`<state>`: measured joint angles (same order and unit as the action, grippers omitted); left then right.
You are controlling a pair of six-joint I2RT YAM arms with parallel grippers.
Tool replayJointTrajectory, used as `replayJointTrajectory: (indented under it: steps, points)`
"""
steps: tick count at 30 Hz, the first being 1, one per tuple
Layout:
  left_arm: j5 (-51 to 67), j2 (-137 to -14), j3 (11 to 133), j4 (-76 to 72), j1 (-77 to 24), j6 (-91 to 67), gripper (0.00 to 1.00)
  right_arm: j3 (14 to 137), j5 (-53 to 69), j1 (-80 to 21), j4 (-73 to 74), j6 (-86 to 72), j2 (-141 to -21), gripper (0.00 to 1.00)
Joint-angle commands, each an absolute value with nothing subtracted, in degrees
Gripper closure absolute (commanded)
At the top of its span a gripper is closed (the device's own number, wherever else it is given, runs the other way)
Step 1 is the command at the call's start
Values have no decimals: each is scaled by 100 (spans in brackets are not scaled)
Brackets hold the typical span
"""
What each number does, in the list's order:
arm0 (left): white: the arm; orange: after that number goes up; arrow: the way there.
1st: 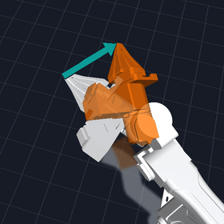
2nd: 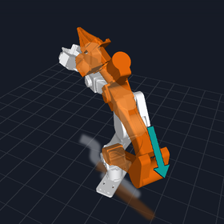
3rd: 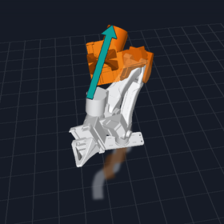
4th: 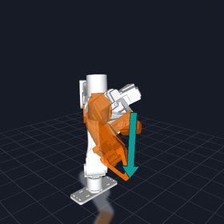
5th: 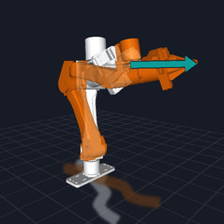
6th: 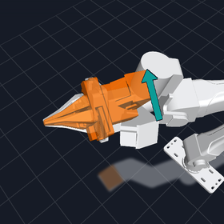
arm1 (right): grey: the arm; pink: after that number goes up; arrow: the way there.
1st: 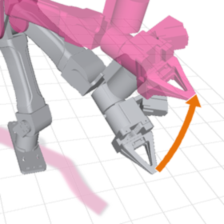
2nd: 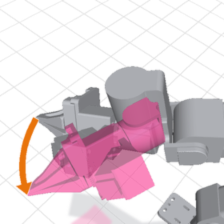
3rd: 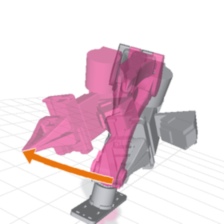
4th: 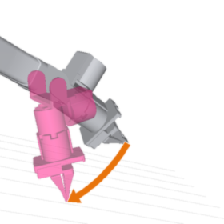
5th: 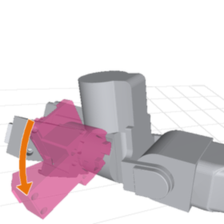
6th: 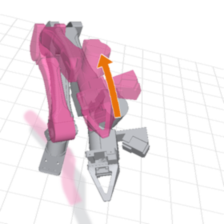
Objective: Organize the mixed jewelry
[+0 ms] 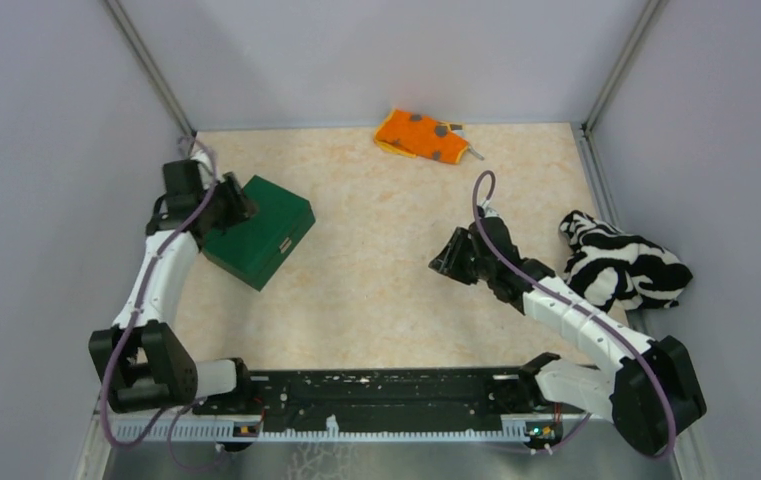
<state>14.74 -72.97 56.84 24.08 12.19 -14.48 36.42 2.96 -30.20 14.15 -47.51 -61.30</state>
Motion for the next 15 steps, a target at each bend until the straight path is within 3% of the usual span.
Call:
replayJointTrajectory:
  steps: [1, 8, 15]
  points:
    - [343, -7571, 6241, 2632, 146, -1127, 48, 3961, 359, -2988, 1121, -4678, -6178, 66]
    - [-219, -8206, 6389, 2580, -333, -1597, 52, 3958, 267, -3006, 1215, -4728, -6094, 66]
    - [-254, -9607, 6054, 3309, -801, -1965, 52, 3892, 274, -3015, 1180, -4821, -6129, 67]
